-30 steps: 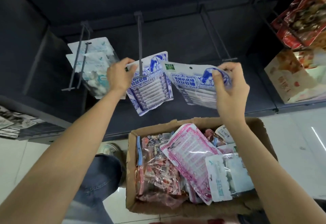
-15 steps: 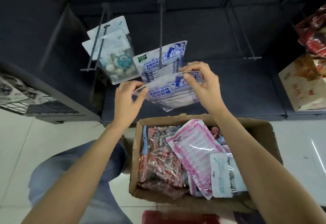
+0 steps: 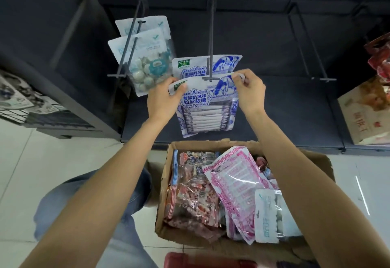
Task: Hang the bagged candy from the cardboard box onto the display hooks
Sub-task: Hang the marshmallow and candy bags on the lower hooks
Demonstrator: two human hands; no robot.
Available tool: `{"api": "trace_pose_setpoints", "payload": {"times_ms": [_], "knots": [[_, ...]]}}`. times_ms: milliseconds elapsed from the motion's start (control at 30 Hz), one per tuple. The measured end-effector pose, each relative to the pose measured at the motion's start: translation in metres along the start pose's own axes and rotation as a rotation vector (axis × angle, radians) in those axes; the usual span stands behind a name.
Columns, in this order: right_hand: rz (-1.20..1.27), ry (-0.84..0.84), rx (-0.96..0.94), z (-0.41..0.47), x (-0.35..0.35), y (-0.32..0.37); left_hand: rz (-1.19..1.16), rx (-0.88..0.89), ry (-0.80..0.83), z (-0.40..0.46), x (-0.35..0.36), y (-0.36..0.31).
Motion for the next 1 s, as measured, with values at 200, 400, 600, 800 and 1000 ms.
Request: {"api": "trace_pose_setpoints", "payload": {"times_ms": [200,400,600,800,1000], "knots": [[-0.031,-0.015,0.017,0.007,-0.001,-0.004,0.028,0.049,-0.056,0.011,0.007,0.0],[-0.106,-0.03,-0.011,0.01,0.003,-0.003,0.08,0.063,-0.084,0.014,0.005,0.001],[-0.369,-0.092,-0.074,0.053,0.004,-0.005,0.18,0.059,-0.096,0.053,0.008,-0.023],[-0.353,-0.037,0.047,0.091,0.013,0.004,0.162,-0.116,-0.083,0.098,0.018,-0.047],[-0.009,0.056,-0.006,0.057,0.008,0.0,-0.305,-0.004,-0.133,0.072,0.02,-0.048]]}}
Point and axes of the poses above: each hand's wrist, its own z-axis towards the middle knuckle, its own x-axis out of the palm, y = z × x, the point moved 1 cm from there along z, towards the middle knuckle, and after that the axes turned 9 degrees about -x, right-handed, at the moved point
